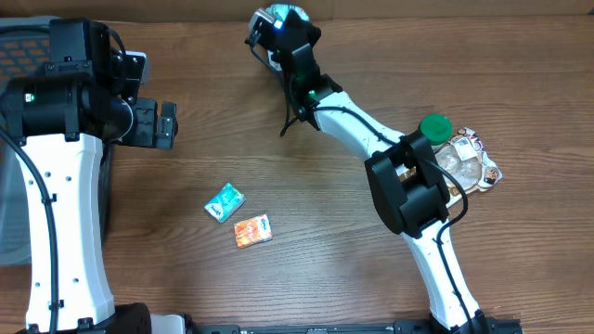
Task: Scan the item barcode
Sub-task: 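Hold the wipes pack's barcode under the scanner with the right gripper, then carry the wipes pack right and release it beside the jar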
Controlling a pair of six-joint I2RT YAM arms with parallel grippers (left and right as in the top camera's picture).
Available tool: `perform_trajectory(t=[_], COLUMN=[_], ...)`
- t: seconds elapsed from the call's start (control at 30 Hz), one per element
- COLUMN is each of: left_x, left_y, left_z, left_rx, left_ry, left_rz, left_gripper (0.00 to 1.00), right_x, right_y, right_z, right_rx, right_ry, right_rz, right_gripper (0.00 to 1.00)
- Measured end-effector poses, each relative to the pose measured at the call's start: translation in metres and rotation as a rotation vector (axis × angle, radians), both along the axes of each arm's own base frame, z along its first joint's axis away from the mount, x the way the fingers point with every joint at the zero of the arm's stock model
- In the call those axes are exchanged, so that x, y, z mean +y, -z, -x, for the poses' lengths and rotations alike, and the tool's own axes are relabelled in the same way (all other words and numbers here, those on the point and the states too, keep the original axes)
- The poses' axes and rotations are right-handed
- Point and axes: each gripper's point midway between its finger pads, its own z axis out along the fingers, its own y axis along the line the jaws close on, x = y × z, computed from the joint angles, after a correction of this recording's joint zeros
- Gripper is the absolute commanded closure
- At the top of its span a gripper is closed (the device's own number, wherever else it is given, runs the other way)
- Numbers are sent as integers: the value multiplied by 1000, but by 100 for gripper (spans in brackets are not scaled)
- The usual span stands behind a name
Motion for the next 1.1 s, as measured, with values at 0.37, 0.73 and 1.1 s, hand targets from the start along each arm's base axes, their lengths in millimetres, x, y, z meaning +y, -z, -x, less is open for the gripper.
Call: perform_trajectory(t=[0.37, 0.73, 1.1], left_x=[0, 0, 0], left_y=[0, 0, 0], left_z=[0, 0, 0], left_rx=[0, 0, 0], left_ry=[0, 0, 0], left_rz=[0, 0, 0], left_gripper=[0, 0, 1], right_x=[-17, -177, -287], right_y=[-118, -87, 25], right_z=[110, 265, 289], right_rx=[290, 907, 1022], right_ry=[52, 716, 1221], right_rz=[-364, -793, -956], right_gripper=[96, 96, 96])
